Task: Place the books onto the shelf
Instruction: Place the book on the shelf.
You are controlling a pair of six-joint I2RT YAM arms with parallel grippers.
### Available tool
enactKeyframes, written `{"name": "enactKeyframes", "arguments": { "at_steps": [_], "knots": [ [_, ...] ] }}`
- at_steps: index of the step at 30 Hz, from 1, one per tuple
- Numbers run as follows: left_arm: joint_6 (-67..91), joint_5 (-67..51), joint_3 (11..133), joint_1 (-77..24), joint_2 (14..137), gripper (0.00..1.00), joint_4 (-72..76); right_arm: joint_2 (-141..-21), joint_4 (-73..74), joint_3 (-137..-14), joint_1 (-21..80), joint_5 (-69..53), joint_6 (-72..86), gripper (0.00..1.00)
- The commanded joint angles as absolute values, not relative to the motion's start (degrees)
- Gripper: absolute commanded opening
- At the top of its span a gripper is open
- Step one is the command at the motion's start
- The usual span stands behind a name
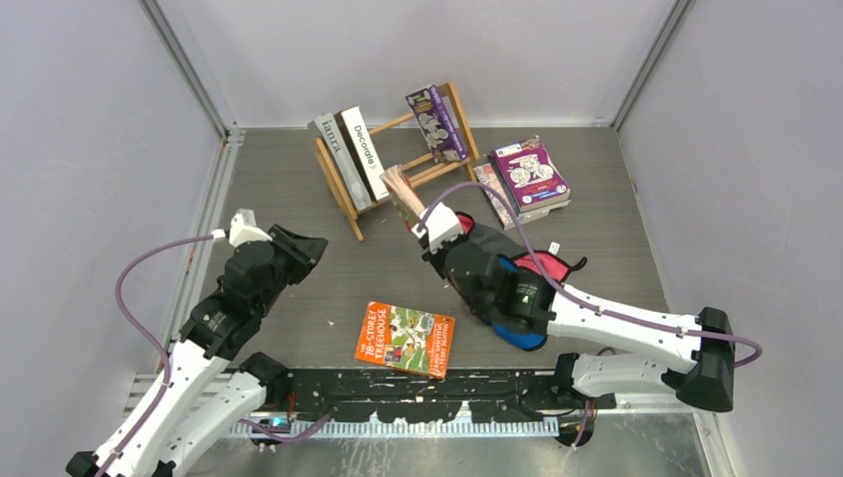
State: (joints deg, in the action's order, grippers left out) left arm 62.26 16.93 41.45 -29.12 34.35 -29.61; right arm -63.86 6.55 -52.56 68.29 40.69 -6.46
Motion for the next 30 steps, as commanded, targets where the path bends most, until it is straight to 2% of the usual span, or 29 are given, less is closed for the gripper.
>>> {"name": "enactKeyframes", "arguments": {
  "at_steps": [1,7,14,30],
  "knots": [
    [60.1,16.2,40.6,-28.8,35.3,0.36,-28.0,-63.1,4.5,-59.0,62.6,38.2,-8.1,0.01],
    [57.2,12.9,40.9,-28.8,39.5,0.36,-26.6,-70.8,5.1,-68.5,51.0,26.9,-8.8,0.01],
    [54.1,10.9,41.4,-28.0,44.1,0.34,-24.9,-85.6,6.6,-83.1,40.0,14.5,-7.7,0.01],
    [51.8,0.7,40.1,-18.2,52.2,0.33,-17.3,-121.6,20.2,-124.9,28.3,3.0,-4.9,0.01]
  ]
}}
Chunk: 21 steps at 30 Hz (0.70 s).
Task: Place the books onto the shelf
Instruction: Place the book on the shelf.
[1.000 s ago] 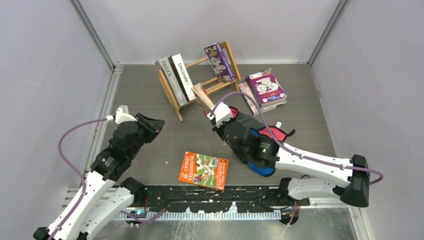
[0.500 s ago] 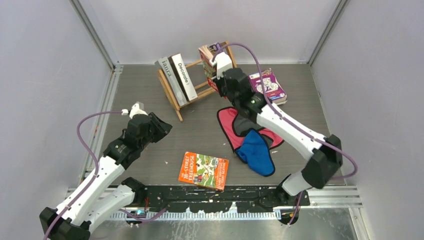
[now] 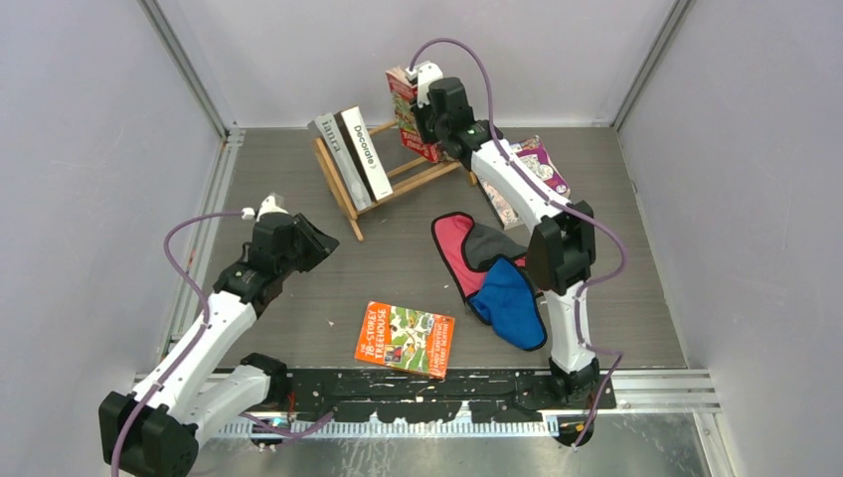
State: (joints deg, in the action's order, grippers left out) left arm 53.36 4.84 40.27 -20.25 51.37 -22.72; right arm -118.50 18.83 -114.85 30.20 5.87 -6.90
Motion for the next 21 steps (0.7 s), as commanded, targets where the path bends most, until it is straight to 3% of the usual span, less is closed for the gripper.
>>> {"name": "enactKeyframes", "arguments": {
  "at_steps": [1,10,21],
  "knots": [
    [51.7,0.4,40.0,-17.8,52.6,0.33,-16.9,-123.0,21.5,-127.2,28.0,3.2,-4.7,0.01],
    [51.7,-2.3,38.6,-16.7,54.9,0.33,-14.1,-131.5,32.1,-141.0,26.2,4.6,-3.1,0.01],
    [52.8,-3.0,38.2,-16.6,54.0,0.33,-13.9,-135.9,40.5,-149.6,26.2,6.0,-2.6,0.01]
  ]
}}
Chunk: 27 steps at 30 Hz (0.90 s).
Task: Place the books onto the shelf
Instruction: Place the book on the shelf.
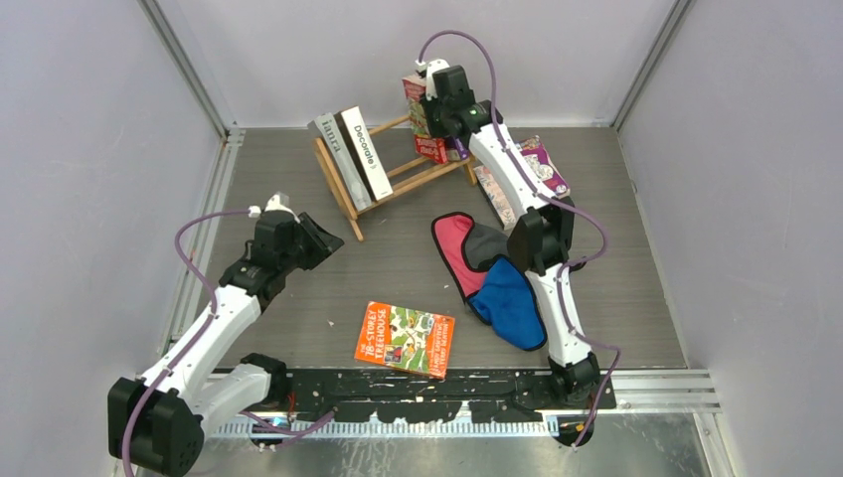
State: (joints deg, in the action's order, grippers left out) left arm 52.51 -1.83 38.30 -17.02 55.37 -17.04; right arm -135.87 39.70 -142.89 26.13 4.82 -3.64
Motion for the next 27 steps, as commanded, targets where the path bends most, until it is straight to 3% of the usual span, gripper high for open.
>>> {"name": "enactKeyframes", "arguments": {
  "at_steps": [1,23,26,27],
  "knots": [
    [52.8,-3.0,38.2,-16.6,53.7,0.32,-14.1,-136.4,41.3,-150.4,26.2,6.3,-2.6,0.01],
    [53.6,-4.0,37.3,-16.4,55.5,0.32,-12.3,-137.9,40.7,-149.0,26.1,12.8,-4.0,0.02],
    [53.8,-4.3,37.1,-16.4,55.7,0.32,-12.0,-138.4,41.3,-149.8,26.2,13.1,-4.0,0.07],
    [53.9,-4.5,37.1,-16.4,55.8,0.32,-11.9,-138.5,41.5,-149.8,26.2,13.2,-4.0,0.14]
  ]
}}
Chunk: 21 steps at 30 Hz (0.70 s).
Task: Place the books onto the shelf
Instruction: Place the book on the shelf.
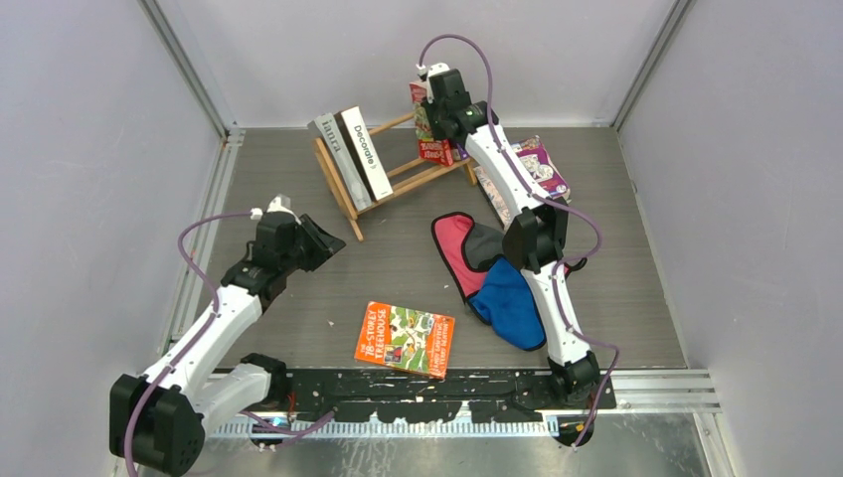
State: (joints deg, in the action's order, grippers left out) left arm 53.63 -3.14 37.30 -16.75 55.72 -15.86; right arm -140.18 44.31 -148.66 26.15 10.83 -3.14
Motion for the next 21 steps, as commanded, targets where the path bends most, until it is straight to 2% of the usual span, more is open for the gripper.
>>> {"name": "enactKeyframes", "arguments": {
  "at_steps": [1,2,5,15,18,21],
  "knots": [
    [53.9,-4.5,37.1,-16.3,55.9,0.32,-11.9,-138.4,41.5,-149.6,26.2,13.2,-4.0,0.23],
    [54.0,-4.6,37.1,-16.4,56.0,0.32,-11.8,-138.3,41.3,-149.1,26.2,13.1,-3.9,0.29],
    [54.3,-4.7,36.8,-16.4,55.9,0.32,-11.6,-137.5,40.3,-147.3,26.2,13.1,-3.7,0.37],
    [54.8,-4.9,36.6,-16.3,55.1,0.32,-11.9,-135.5,39.6,-145.5,26.2,13.1,-3.3,0.39],
    [55.1,-4.9,36.3,-16.3,54.8,0.32,-11.9,-134.7,39.2,-144.6,26.2,12.5,-2.8,0.35],
    [55.3,-4.9,36.3,-16.3,54.6,0.32,-12.1,-134.9,39.9,-145.5,26.2,12.3,-2.6,0.20]
  ]
}}
